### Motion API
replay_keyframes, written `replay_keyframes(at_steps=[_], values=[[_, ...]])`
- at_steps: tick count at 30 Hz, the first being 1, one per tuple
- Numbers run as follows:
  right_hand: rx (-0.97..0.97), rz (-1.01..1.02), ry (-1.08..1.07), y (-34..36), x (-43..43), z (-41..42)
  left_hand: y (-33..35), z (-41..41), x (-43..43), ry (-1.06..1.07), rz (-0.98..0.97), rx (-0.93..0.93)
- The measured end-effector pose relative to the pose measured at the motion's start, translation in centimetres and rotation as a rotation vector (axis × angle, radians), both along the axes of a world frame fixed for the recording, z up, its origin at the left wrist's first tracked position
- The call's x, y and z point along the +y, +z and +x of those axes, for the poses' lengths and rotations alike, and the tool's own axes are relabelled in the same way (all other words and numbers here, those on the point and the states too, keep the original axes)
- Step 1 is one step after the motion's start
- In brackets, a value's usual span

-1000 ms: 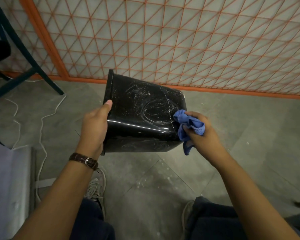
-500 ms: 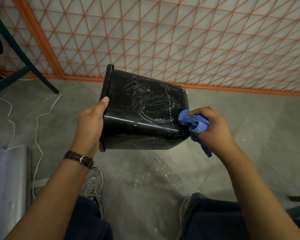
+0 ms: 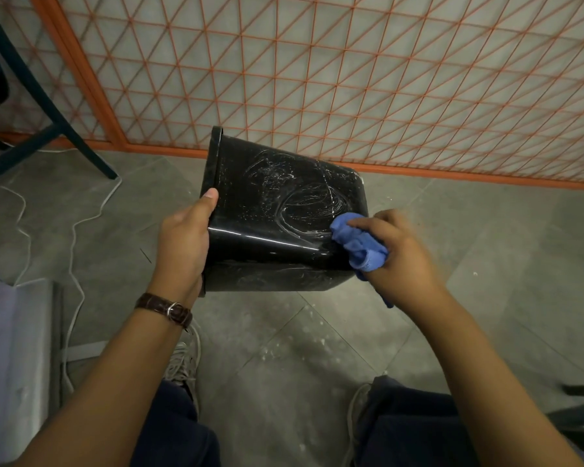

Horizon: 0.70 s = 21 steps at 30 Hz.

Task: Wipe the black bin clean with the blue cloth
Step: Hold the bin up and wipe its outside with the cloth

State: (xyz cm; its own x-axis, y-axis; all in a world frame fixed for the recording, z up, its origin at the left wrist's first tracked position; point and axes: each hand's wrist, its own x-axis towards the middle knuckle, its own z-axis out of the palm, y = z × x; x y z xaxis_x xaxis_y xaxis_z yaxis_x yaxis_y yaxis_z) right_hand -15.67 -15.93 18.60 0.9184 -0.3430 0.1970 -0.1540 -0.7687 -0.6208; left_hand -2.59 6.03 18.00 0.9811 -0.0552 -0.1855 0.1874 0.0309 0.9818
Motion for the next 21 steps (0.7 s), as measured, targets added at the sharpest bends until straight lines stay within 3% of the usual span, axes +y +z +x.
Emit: replay_keyframes(at_steps=[3,6,8,11,13,16,18,21], values=[[0.116,0.077,0.062,-0.1,-0.4,-0.1,-0.1,0.1,0.3,0.019,0.027,-0.006],[0.080,0.179,-0.065,-0.1,-1.8,0.1,0.0,-0.1,0.0,-0.014,0.014,-0.005],[0.026,0.133,-0.066,0.0,-1.4,0.1,-0.1,-0.4,-0.3,-0.025,0.005,0.006],[0.095,0.032,0.064,-0.1,-0.2,0.1,-0.3,-0.5,-0.4,-0.012,0.002,-0.002],[0.183,0.080,0.125,0.0,-0.4,0.1,-0.4,-0.4,-0.3,-0.014,0.024,-0.029],[0.161,0.162,0.006,0.1,-1.6,0.1,-0.5,-0.3,-0.4,-0.026,0.039,-0.032],[0.118,0.103,-0.060,0.1,-1.3,0.1,-0.6,-0.3,-0.5,-0.042,0.036,-0.015],[0.123,-0.037,0.057,0.1,0.4,0.1,-1.0,-0.3,-0.6,-0.035,0.015,0.001]])
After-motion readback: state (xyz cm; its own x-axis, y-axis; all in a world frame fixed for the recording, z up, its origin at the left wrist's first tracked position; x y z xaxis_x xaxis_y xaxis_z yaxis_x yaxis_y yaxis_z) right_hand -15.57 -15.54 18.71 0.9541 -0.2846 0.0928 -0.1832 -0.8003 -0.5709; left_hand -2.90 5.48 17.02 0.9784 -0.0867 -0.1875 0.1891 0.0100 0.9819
